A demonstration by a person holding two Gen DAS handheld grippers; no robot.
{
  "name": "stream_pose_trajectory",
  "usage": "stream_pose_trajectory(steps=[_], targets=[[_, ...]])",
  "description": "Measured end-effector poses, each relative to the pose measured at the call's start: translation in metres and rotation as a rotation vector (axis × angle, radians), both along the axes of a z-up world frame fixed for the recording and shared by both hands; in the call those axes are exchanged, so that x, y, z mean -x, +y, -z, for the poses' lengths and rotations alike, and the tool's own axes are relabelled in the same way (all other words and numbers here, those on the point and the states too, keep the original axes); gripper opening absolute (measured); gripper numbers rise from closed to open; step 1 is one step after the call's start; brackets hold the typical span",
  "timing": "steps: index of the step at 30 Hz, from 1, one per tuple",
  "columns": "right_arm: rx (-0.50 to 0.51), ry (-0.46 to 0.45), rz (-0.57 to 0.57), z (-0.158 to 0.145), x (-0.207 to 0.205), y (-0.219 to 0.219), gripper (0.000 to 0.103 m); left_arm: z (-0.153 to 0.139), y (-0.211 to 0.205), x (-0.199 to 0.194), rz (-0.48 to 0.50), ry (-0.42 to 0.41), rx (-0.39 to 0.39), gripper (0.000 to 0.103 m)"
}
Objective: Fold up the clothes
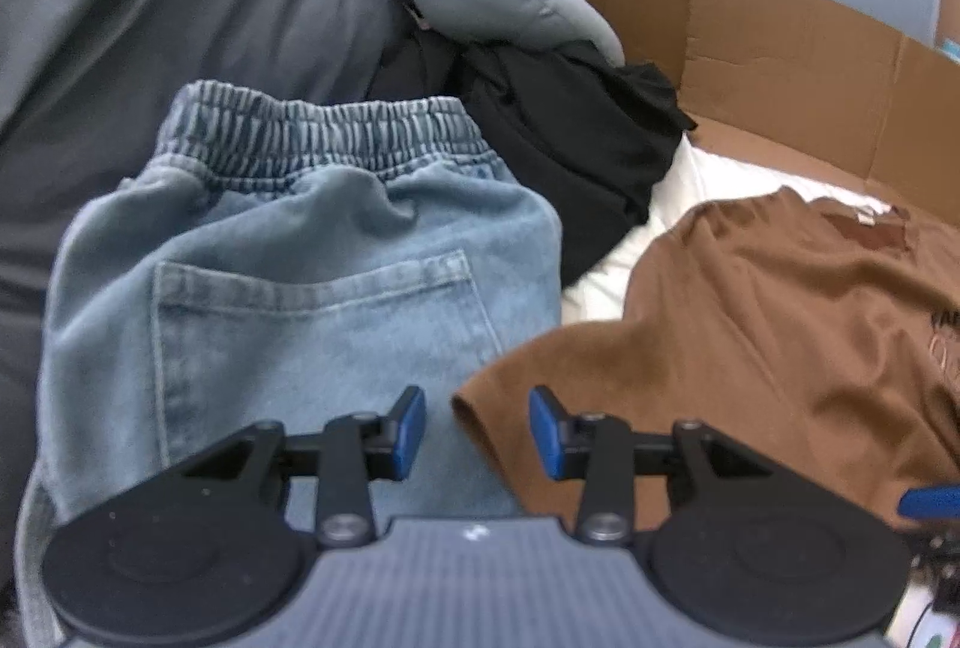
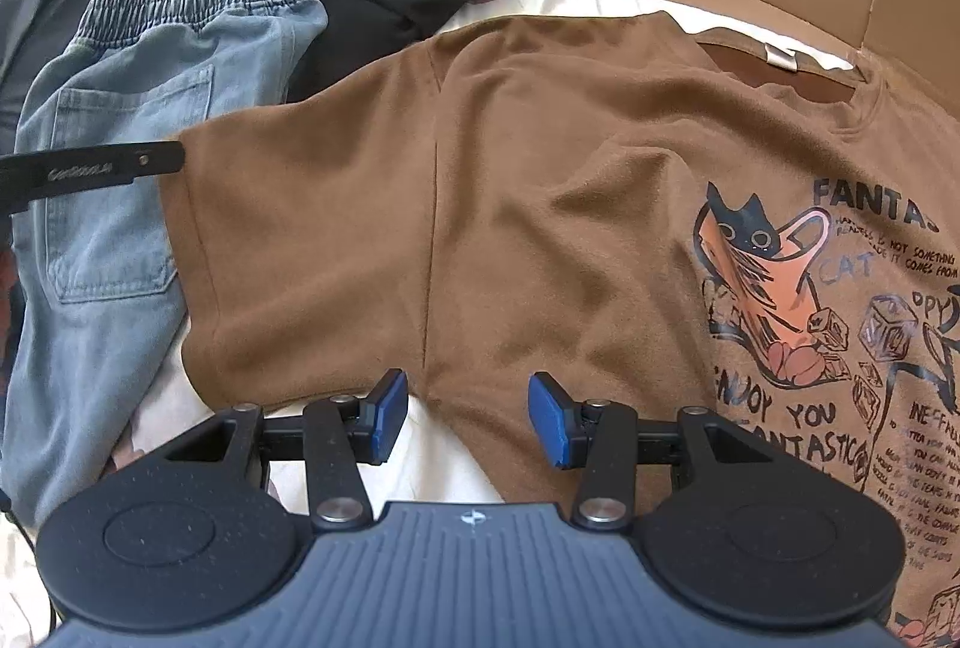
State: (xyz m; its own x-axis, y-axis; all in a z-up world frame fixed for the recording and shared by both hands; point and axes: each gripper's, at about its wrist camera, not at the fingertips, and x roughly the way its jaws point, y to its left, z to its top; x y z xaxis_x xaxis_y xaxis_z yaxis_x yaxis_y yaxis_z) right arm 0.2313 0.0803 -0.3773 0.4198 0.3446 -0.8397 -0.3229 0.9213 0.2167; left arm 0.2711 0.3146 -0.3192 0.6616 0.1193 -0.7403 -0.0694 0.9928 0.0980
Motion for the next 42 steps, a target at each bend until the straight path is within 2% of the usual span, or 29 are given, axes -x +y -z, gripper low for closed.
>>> stream_pose_trajectory(steps=[5, 7, 8, 9, 12, 16, 21, 26, 28, 30, 31, 34, 38, 42], targets=[[-0.036, 0.018, 0.044, -0.003, -0.006, -0.006, 0.052, 0.006, -0.001, -0.013, 0.036, 0.032, -0.006, 0.039], [-0.045, 0.021, 0.060, -0.005, -0.009, -0.009, 0.052, 0.007, 0.000, -0.014, 0.034, 0.042, -0.007, 0.026], [-0.043, 0.019, 0.063, -0.006, -0.011, -0.010, 0.052, 0.005, 0.002, -0.014, 0.031, 0.044, -0.007, 0.009], [-0.041, 0.016, 0.062, -0.007, -0.012, -0.009, 0.052, 0.004, 0.003, -0.014, 0.028, 0.046, -0.007, 0.005], [-0.034, 0.010, 0.044, -0.009, -0.014, -0.005, 0.052, -0.006, 0.007, -0.010, 0.017, 0.032, -0.018, 0.004], [-0.015, 0.022, 0.016, -0.005, -0.016, 0.003, 0.052, -0.018, 0.015, -0.009, -0.015, 0.014, -0.038, 0.004], [0.009, 0.041, 0.007, 0.003, -0.015, 0.011, 0.052, 0.002, 0.022, -0.015, -0.048, 0.088, -0.036, 0.006], [-0.005, 0.016, 0.002, -0.005, -0.006, 0.011, 0.052, 0.007, 0.021, -0.017, -0.068, 0.084, -0.051, 0.010], [-0.006, 0.007, -0.002, -0.007, -0.003, 0.011, 0.052, 0.005, 0.018, -0.013, -0.072, 0.083, -0.061, 0.017], [-0.014, 0.005, -0.006, -0.007, -0.002, 0.012, 0.052, 0.000, 0.015, -0.006, -0.076, 0.078, -0.072, 0.041], [-0.020, 0.005, -0.007, -0.007, -0.002, 0.013, 0.052, -0.002, 0.013, -0.002, -0.079, 0.075, -0.077, 0.043], [-0.029, -0.001, -0.019, -0.010, -0.001, 0.016, 0.052, -0.008, 0.008, 0.009, -0.085, 0.067, -0.093, 0.044], [-0.032, 0.001, -0.047, -0.012, -0.001, 0.022, 0.041, -0.008, 0.002, 0.029, -0.111, 0.079, -0.029, 0.042], [-0.037, 0.002, -0.054, -0.010, -0.001, 0.025, 0.037, 0.004, -0.008, 0.044, -0.141, 0.092, 0.065, 0.038]])
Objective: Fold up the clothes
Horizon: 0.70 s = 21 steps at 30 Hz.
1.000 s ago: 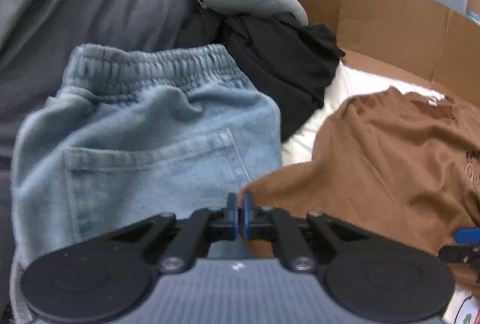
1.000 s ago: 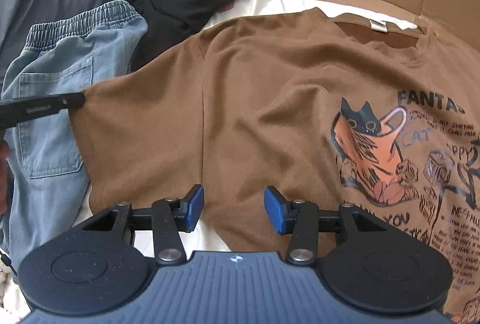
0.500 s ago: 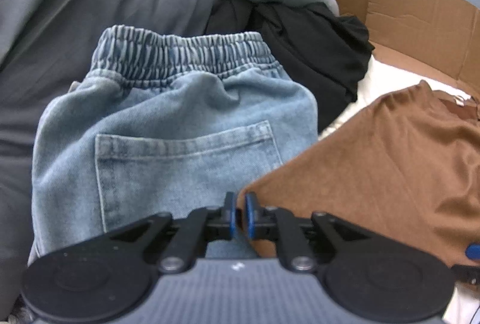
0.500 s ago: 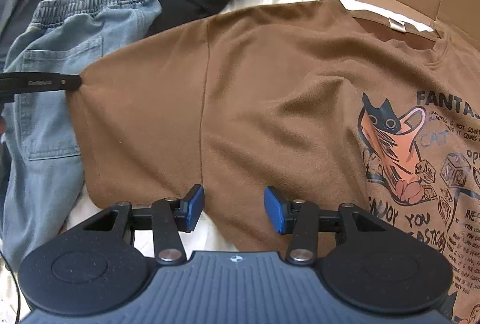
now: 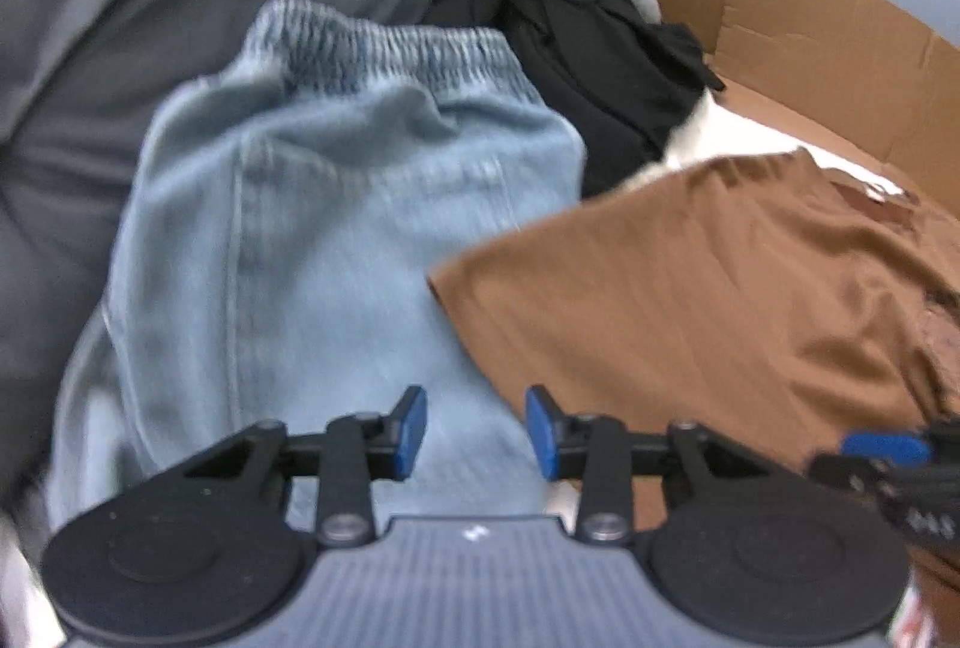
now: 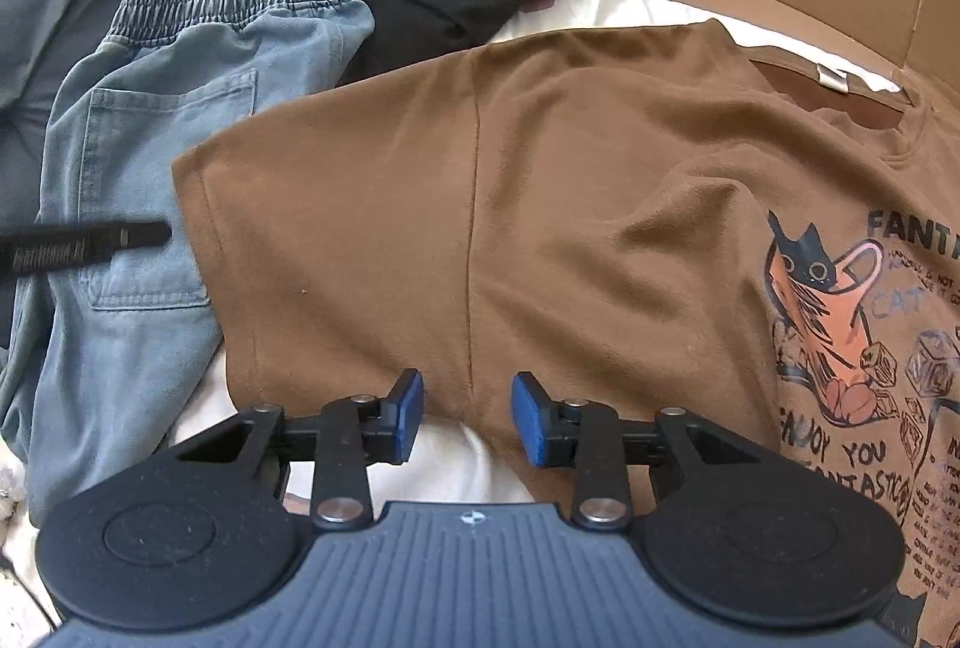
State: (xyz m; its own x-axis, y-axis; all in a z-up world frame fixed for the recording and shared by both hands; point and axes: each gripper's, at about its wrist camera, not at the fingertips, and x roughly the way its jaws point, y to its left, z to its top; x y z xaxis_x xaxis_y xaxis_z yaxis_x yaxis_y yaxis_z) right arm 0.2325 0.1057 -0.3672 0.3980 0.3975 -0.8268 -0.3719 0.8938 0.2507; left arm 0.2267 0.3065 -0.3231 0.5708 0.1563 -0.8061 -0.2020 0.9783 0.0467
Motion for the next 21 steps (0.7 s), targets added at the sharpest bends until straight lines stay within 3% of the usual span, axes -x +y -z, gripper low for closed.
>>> stream_pose_trajectory(steps=[5, 8, 21], targets=[[-0.003, 0.025, -0.005, 0.009, -0.001, 0.001, 0.027, 0.015, -0.012, 0.019, -0.042, 0.009, 0.116, 0.039], [0.000, 0.041, -0.009, 0.015, 0.000, 0.001, 0.027, 0.025, -0.019, 0.030, -0.068, 0.014, 0.185, 0.040], [-0.012, 0.061, -0.006, 0.026, 0.000, 0.004, 0.025, 0.051, -0.020, 0.036, -0.165, 0.034, 0.357, 0.044]])
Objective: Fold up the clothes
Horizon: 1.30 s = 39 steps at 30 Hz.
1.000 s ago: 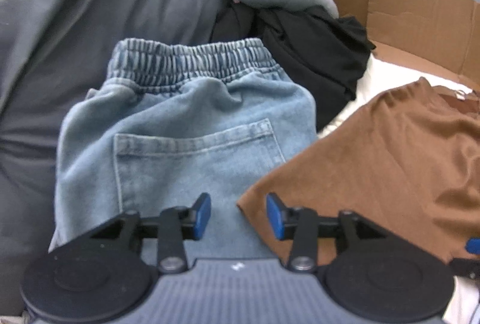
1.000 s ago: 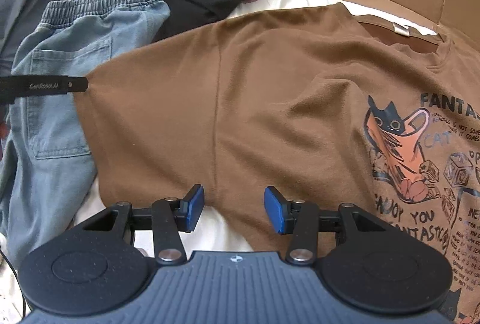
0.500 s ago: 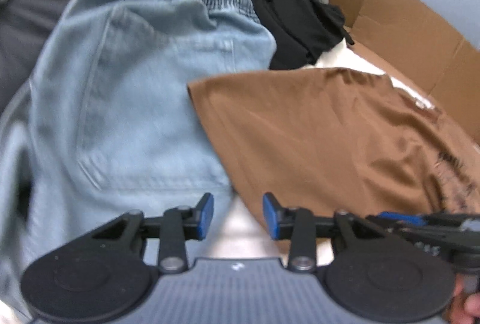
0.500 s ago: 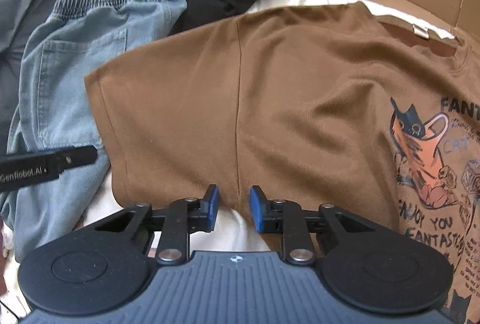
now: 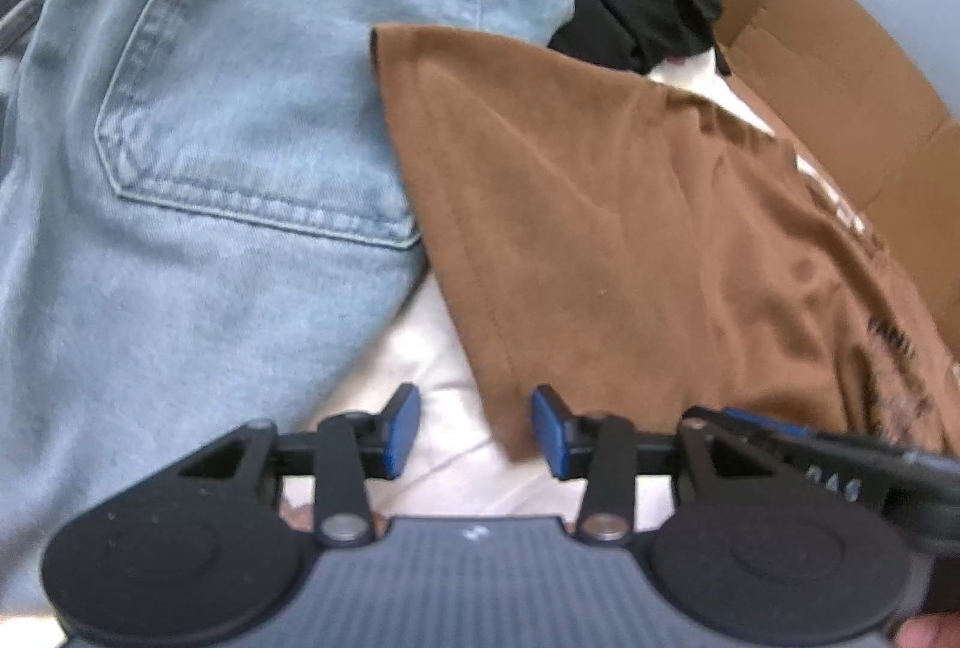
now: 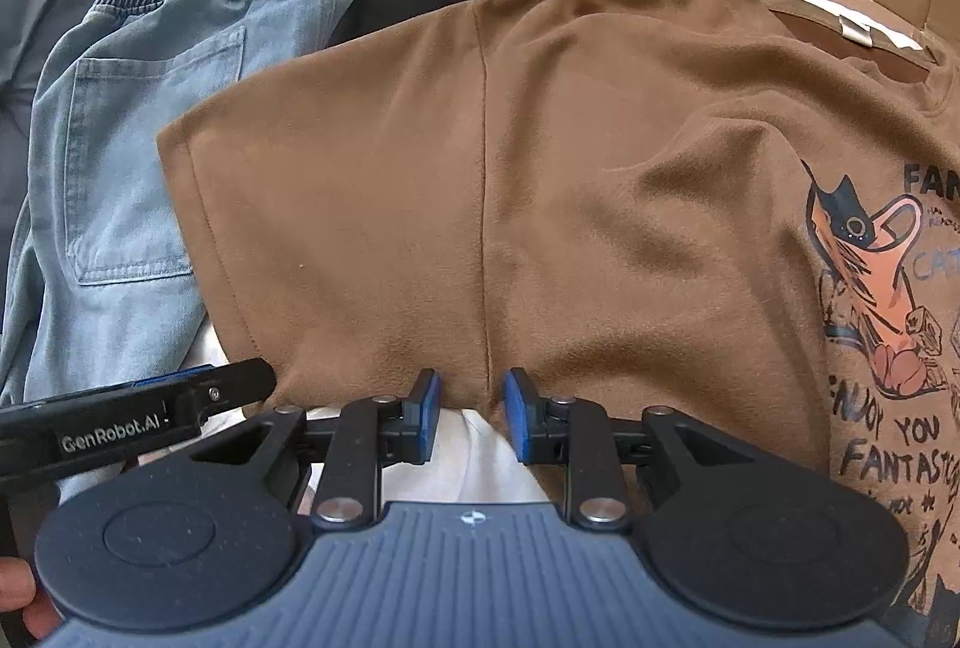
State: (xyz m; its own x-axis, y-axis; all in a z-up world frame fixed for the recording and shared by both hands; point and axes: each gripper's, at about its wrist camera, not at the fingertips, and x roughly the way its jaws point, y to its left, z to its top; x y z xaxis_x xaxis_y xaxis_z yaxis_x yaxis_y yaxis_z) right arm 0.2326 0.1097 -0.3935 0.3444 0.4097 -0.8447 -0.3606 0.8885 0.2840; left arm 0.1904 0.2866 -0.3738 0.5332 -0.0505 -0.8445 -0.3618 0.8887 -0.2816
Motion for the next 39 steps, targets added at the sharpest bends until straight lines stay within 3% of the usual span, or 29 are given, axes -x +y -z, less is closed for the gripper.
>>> stream_pose_trajectory(steps=[10, 11, 12, 24, 34, 39], targets=[[-0.017, 0.002, 0.018, 0.001, 0.001, 0.000, 0.025, 0.010, -0.006, 0.002, -0.040, -0.008, 0.116, 0.040], [-0.019, 0.003, 0.019, 0.001, 0.001, 0.000, 0.025, 0.010, -0.006, 0.002, -0.038, -0.007, 0.123, 0.031], [-0.020, 0.004, 0.020, 0.001, 0.001, 0.000, 0.025, 0.010, -0.007, 0.001, -0.036, -0.006, 0.130, 0.013], [-0.149, 0.012, 0.091, -0.022, -0.005, -0.014, 0.026, -0.019, 0.025, -0.007, 0.002, -0.024, 0.000, 0.008], [-0.062, 0.050, 0.071, -0.008, 0.004, -0.012, 0.026, -0.022, 0.040, -0.003, 0.017, 0.002, -0.075, 0.008], [-0.020, 0.050, 0.040, 0.002, 0.012, -0.004, 0.027, -0.010, 0.028, -0.003, 0.097, 0.053, -0.151, 0.011]])
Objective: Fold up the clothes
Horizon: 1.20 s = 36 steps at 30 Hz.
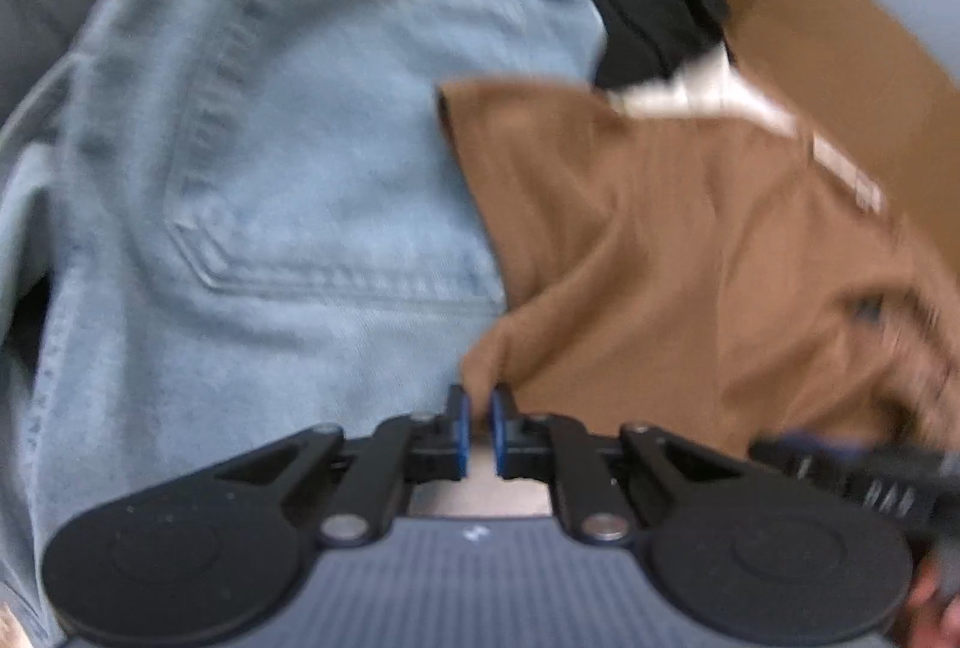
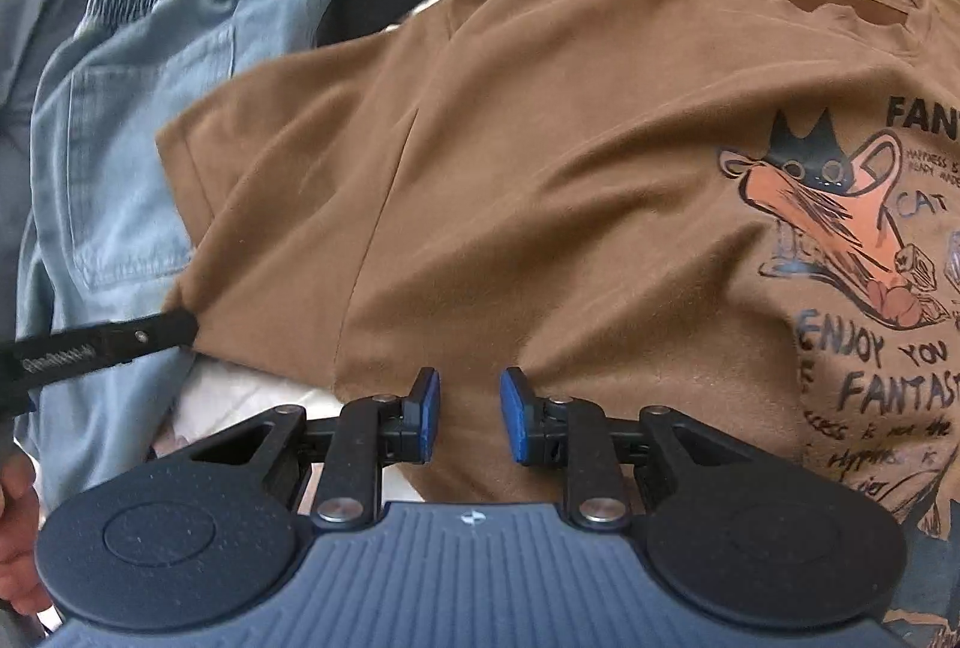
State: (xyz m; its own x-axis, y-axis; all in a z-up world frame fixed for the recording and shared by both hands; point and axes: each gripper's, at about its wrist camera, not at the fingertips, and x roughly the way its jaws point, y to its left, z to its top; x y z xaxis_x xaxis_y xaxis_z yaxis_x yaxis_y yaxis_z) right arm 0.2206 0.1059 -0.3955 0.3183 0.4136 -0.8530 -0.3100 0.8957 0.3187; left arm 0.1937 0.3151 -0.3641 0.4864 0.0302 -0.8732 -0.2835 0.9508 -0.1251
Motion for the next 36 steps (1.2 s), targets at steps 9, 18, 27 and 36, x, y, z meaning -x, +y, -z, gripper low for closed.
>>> stream_pose_trajectory(steps=[9, 18, 27, 36], targets=[[-0.004, -0.003, -0.005, 0.001, -0.001, 0.000, 0.026, -0.046, -0.001, -0.003, 0.041, -0.091, -0.073, 0.027], [-0.004, -0.008, -0.004, 0.002, 0.000, -0.001, 0.026, -0.051, 0.012, -0.044, 0.047, -0.133, -0.152, 0.038], [-0.005, -0.011, -0.003, 0.002, 0.000, 0.000, 0.026, -0.042, 0.023, -0.073, 0.079, -0.123, -0.197, 0.030], [-0.002, -0.011, -0.007, 0.002, -0.001, 0.001, 0.026, -0.062, 0.027, -0.078, 0.105, -0.181, -0.205, 0.001]])
